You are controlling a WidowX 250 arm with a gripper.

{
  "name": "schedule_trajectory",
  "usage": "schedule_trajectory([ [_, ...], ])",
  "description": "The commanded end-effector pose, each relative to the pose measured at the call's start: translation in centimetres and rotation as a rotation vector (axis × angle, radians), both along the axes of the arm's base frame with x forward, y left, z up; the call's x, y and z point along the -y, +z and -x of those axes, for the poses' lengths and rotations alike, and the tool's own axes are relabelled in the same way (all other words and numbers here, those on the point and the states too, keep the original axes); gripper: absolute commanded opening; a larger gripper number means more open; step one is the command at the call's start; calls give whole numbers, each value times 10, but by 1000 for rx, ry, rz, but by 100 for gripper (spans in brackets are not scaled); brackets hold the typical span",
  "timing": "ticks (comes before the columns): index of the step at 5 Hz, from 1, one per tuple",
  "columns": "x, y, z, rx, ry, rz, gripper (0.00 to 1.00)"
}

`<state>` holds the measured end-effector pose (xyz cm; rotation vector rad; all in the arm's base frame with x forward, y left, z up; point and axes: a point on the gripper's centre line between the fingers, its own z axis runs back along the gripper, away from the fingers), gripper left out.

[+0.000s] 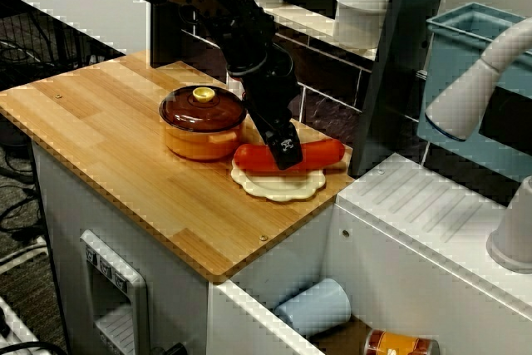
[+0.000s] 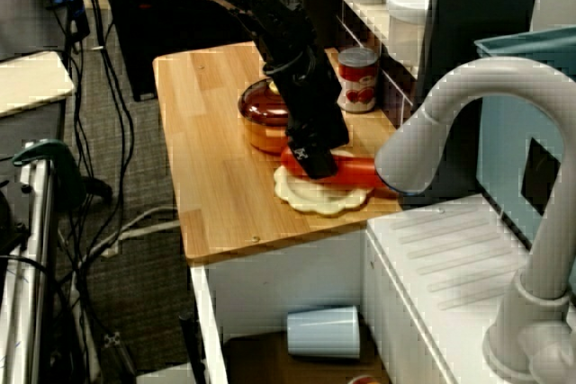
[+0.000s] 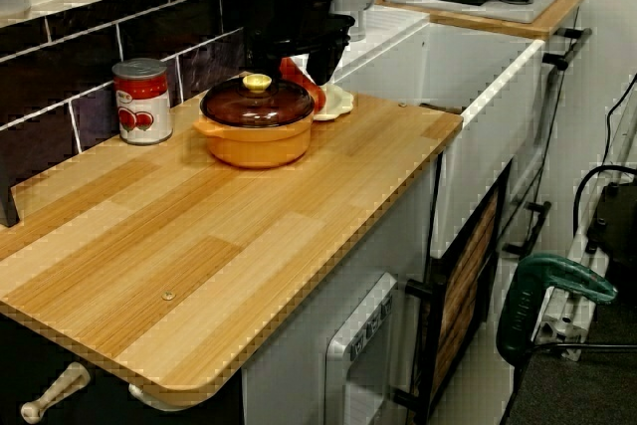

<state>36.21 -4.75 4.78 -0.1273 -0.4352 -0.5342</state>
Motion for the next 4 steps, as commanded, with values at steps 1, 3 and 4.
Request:
schedule_trajectory([
  [1, 2, 13, 1, 36, 3, -8, 100],
  [3, 4, 9, 4, 50, 17, -10, 0],
  [4, 2, 13, 6, 57, 22, -1, 0],
])
